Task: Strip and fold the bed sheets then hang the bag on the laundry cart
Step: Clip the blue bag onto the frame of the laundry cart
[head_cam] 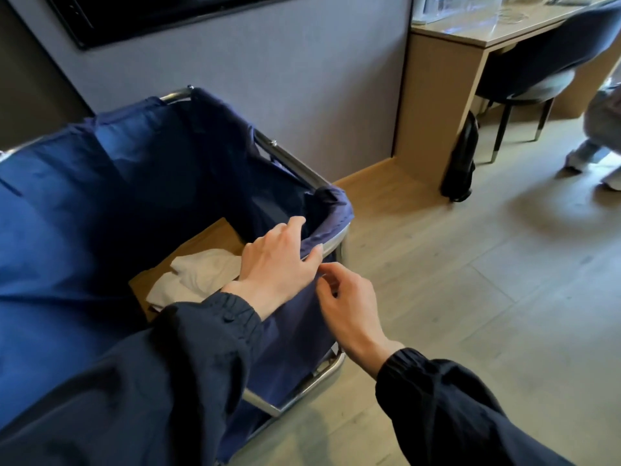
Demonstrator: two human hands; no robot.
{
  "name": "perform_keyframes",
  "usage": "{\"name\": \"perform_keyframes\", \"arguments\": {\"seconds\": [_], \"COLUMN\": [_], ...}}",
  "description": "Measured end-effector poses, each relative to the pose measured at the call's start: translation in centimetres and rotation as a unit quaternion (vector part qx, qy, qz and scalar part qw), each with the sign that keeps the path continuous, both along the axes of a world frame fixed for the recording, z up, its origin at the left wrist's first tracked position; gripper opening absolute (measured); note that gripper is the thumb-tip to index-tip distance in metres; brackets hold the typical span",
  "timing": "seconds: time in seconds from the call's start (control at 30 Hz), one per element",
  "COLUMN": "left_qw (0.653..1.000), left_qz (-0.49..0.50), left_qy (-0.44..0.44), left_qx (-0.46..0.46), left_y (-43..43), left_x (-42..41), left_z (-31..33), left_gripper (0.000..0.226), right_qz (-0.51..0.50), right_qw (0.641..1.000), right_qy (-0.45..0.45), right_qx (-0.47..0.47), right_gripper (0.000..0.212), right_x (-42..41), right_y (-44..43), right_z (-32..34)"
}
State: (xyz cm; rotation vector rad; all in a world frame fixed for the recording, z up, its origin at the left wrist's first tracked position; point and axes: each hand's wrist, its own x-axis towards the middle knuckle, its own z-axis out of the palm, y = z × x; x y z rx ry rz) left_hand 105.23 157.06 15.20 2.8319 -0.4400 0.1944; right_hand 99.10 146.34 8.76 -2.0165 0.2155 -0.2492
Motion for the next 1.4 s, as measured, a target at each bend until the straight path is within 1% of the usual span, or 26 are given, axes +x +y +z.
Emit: {"name": "perform_keyframes", "arguments": {"seconds": [0.13, 0.27, 0.37, 0.43, 0.53, 0.63, 0.67, 0.73, 0.8, 0.87, 0.9, 1.0, 1.07, 1.13, 1.17, 1.23, 1.3, 1.37, 1.4], "left_qw": [0.999, 0.998, 0.996, 0.997, 0.999, 0.996, 0.994, 0.992, 0.991, 0.989, 0.987, 0.973, 0.956, 0.921, 0.899, 0.869, 0.857, 0.844, 0.835], "left_qz": [0.002, -0.005, -0.034, -0.044, -0.050, -0.090, -0.099, -0.115, -0.127, -0.136, -0.145, -0.177, -0.188, -0.179, -0.173, -0.162, -0.152, -0.145, -0.143], "left_qy": [0.004, 0.018, 0.029, 0.017, 0.009, 0.019, 0.024, 0.028, 0.022, 0.038, 0.058, 0.103, 0.110, 0.134, 0.150, 0.184, 0.211, 0.226, 0.229], "left_qx": [-0.032, -0.062, -0.083, -0.068, -0.013, 0.022, 0.029, 0.032, 0.033, 0.034, 0.041, 0.108, 0.197, 0.319, 0.373, 0.430, 0.445, 0.465, 0.479], "left_y": [-3.0, -5.0, -5.8, -6.3, -6.8, -7.0, -7.1, -7.3, -7.3, -7.2, -7.4, -8.2, -9.0, -10.2, -10.8, -12.0, -13.0, -13.8, -14.0], "left_x": [2.7, 5.2, 7.2, 8.9, 11.1, 12.4, 12.6, 12.7, 12.6, 12.7, 12.8, 12.9, 12.9, 12.9, 13.0, 13.3, 13.4, 13.4, 13.4], "left_z": [-0.2, -0.4, -0.8, -1.0, -1.0, -0.9, -1.0, -1.2, -1.3, -1.0, -0.7, 0.3, 1.0, 1.3, 1.3, 1.2, 1.0, 0.8, 0.7], "left_gripper": [0.051, 0.047, 0.055, 0.059, 0.047, 0.038, 0.035, 0.030, 0.026, 0.028, 0.031, 0.035, 0.039, 0.055, 0.056, 0.042, 0.028, 0.021, 0.019], "right_qz": [-0.025, -0.034, -0.034, -0.011, 0.042, 0.091, 0.098, 0.112, 0.123, 0.135, 0.142, 0.169, 0.183, 0.197, 0.205, 0.224, 0.246, 0.267, 0.278], "right_qw": [1.000, 0.999, 0.999, 0.999, 0.998, 0.995, 0.994, 0.991, 0.991, 0.989, 0.988, 0.981, 0.976, 0.973, 0.972, 0.970, 0.964, 0.955, 0.951], "right_qy": [0.005, 0.024, 0.036, 0.036, 0.047, 0.033, 0.032, 0.032, 0.015, 0.010, 0.012, 0.015, 0.012, 0.004, 0.001, 0.007, 0.019, 0.038, 0.046], "right_qx": [-0.012, -0.010, 0.005, 0.007, 0.015, 0.029, 0.039, 0.059, 0.053, 0.058, 0.063, 0.090, 0.113, 0.120, 0.111, 0.098, 0.102, 0.124, 0.131], "right_gripper": [0.020, 0.022, 0.022, 0.023, 0.030, 0.039, 0.038, 0.026, 0.014, 0.008, 0.009, 0.007, 0.006, 0.010, 0.015, 0.023, 0.025, 0.022, 0.017], "right_x": [1.8, 3.8, 5.8, 7.0, 9.1, 11.2, 11.7, 12.3, 12.7, 13.0, 13.1, 13.1, 13.2, 13.3, 13.4, 13.6, 13.6, 13.6, 13.6], "right_y": [-3.3, -6.0, -7.4, -7.9, -8.2, -8.3, -8.3, -8.7, -9.2, -9.6, -9.7, -9.9, -10.0, -10.3, -10.5, -11.2, -11.6, -11.8, -11.8], "right_z": [-0.3, -0.7, -1.1, -1.4, -2.1, -2.5, -2.7, -3.0, -3.4, -4.2, -4.7, -5.7, -5.9, -6.0, -5.9, -5.6, -5.4, -5.5, -5.8]}}
